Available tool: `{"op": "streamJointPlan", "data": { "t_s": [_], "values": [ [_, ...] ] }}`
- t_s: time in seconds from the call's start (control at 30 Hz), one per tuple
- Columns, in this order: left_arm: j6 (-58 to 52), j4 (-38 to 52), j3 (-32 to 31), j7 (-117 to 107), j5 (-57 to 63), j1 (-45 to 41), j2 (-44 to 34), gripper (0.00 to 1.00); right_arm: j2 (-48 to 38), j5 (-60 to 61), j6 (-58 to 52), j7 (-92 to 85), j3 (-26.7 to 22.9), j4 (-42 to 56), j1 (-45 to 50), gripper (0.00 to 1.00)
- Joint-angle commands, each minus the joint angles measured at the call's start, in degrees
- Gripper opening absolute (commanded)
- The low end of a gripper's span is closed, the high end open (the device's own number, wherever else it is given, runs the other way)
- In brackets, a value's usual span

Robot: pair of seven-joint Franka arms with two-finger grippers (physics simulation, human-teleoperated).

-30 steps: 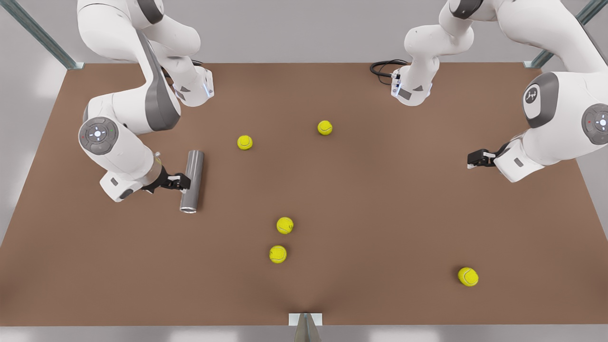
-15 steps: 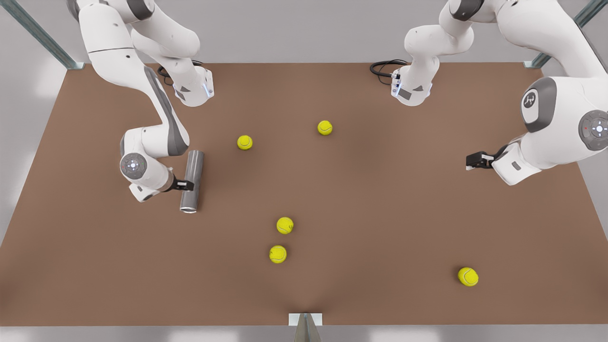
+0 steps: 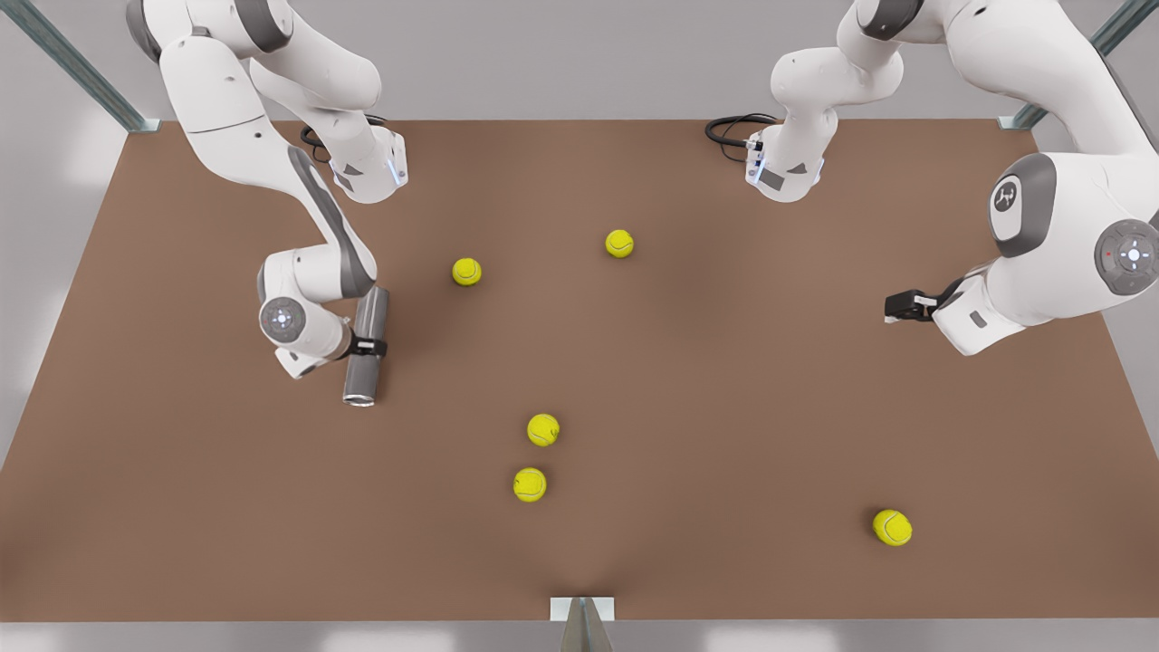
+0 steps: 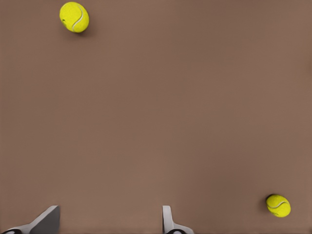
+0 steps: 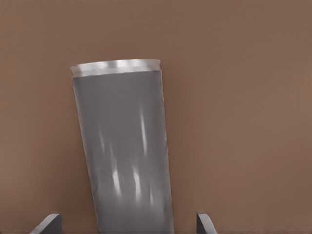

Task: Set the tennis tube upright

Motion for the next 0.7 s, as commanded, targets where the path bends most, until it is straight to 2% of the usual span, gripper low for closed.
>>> {"op": "streamJointPlan", "data": {
  "t_s": [0.0, 0.3, 0.67],
  "values": [
    [0.0, 0.0, 0.0, -0.01, -0.06, 0.08, 0.0, 1.0, 0.0, 0.0, 0.48, 0.0, 0.0, -0.43, 0.0, 1.0],
    [-0.09, -0.09, 0.0, 0.07, 0.03, 0.0, 0.17, 1.0, 0.0, 0.0, 3.38, -0.26, -0.08, -5.0, 0.0, 1.0],
    [-0.26, -0.09, 0.0, -0.1, 0.03, 0.0, 0.79, 1.0, 2.1, 0.09, 5.67, -0.26, -0.09, -5.71, -0.09, 1.0]
  ]
}}
